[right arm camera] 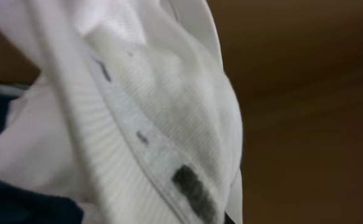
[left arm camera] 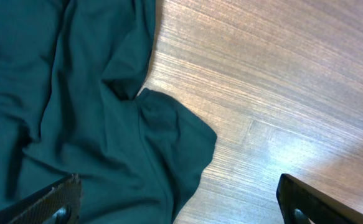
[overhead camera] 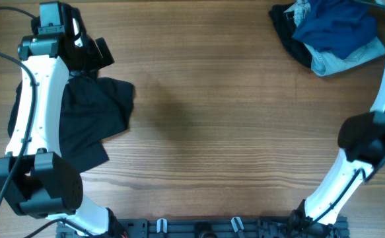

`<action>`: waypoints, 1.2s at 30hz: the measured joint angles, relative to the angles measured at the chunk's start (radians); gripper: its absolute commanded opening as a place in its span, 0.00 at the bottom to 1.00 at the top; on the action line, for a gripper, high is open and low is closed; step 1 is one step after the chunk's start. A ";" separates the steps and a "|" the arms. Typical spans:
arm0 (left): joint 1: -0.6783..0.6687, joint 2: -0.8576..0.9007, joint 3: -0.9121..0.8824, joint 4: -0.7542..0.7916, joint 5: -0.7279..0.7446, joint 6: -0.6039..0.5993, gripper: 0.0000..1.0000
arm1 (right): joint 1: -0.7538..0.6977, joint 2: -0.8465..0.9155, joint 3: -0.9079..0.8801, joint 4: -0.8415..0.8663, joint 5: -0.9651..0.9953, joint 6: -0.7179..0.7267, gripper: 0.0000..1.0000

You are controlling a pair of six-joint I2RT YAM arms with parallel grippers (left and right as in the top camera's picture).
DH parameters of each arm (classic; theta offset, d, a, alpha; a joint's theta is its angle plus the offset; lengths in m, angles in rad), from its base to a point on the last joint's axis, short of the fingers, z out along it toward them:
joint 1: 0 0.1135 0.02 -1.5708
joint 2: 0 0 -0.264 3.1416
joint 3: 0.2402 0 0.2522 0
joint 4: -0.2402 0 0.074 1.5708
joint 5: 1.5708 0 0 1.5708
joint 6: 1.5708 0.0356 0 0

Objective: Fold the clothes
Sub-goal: 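Place the T-shirt on top of the pile and open the right gripper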

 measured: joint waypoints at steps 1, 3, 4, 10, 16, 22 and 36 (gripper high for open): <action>0.000 0.000 0.000 0.012 0.000 0.000 1.00 | -0.018 0.031 -0.003 0.023 0.000 -0.003 0.04; 0.000 0.000 0.000 0.045 0.000 -0.001 1.00 | -0.051 0.087 -0.007 0.059 0.004 -0.007 0.04; 0.000 0.000 0.000 0.049 0.000 -0.003 1.00 | -0.064 0.100 -0.013 0.061 0.004 -0.007 0.04; 0.000 0.000 0.000 0.065 0.000 -0.003 1.00 | -0.071 0.109 -0.014 0.095 0.004 0.053 0.04; 0.000 0.000 0.000 0.065 0.000 -0.004 0.99 | -0.014 0.157 -0.014 0.030 0.009 0.117 0.04; 0.000 0.000 0.000 0.070 0.000 -0.004 1.00 | 0.097 0.183 -0.014 -0.139 0.010 0.144 0.21; 0.000 0.000 0.000 0.071 0.000 -0.004 1.00 | 0.225 0.225 -0.014 -0.355 -0.045 0.278 1.00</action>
